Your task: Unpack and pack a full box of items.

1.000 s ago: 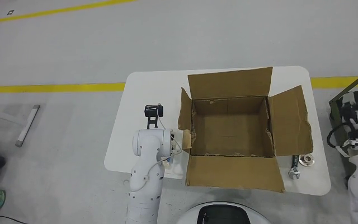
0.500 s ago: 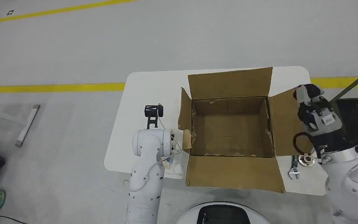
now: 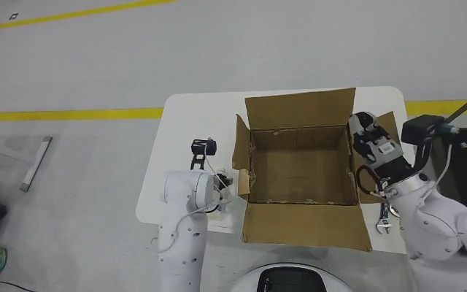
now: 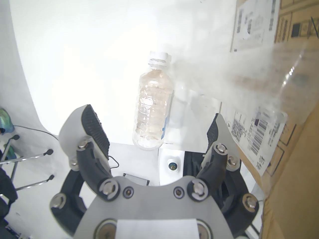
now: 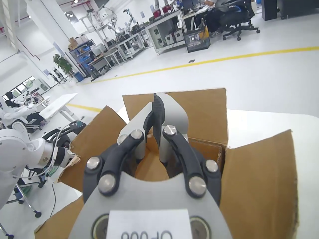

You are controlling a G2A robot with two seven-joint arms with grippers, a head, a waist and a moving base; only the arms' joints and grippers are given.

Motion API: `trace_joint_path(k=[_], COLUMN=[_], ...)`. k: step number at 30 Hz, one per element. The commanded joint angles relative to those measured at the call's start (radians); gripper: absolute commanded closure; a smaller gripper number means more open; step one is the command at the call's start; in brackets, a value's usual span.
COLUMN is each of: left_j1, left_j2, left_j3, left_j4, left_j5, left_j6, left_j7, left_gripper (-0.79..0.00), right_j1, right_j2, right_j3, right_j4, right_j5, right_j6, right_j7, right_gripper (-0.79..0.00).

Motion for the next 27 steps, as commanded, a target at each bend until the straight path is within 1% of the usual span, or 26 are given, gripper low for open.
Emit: trace_joint_path(k=[1,2,3,7,18,20,23,27], left_j1=[0.005,0.01,0.011,0.007,0.011,0.03,0.039,0.044], left_j2=[0.01,0.014,0.019,0.037,0.037,0.041,0.044,0.055], left_j3=[-0.02,-0.031,-0.041,-0.042,-0.041,-0.037,-0.063,-0.09], left_j4=[0.001,0.006,0.004,0.012,0.016,0.031,0.066,0.105], left_j5=[-0.043,-0.058,-0.067,-0.067,-0.066,-0.056,-0.138,-0.138], left_j6=[-0.128,-0.17,-0.186,-0.195,-0.196,-0.199,-0.187,-0.195], left_j7=[-0.008,-0.008,-0.008,0.002,0.008,0.042,0.04,0.048], left_gripper=[-0.785,-0.785,-0.785,-0.785,-0.785,-0.785,-0.785,-0.785], right_j1=[0.008,0.011,0.013,0.019,0.025,0.027,0.03,0.034], right_j2=[0.002,0.003,0.004,0.007,0.015,0.016,0.017,0.019], right_j3=[0.002,0.004,0.005,0.008,-0.005,-0.011,-0.019,-0.028], right_j4=[0.01,0.014,0.016,0.027,0.051,0.053,0.055,0.059], right_j5=[0.01,0.014,0.014,0.015,0.008,0.002,-0.004,-0.009], right_j6=[-0.003,-0.005,-0.008,-0.011,0.0,0.002,0.005,0.012], right_j7=[0.012,0.016,0.021,0.029,0.037,0.038,0.039,0.041], right_gripper=[0.0,0.0,0.0,0.0,0.0,0.0,0.0,0.0])
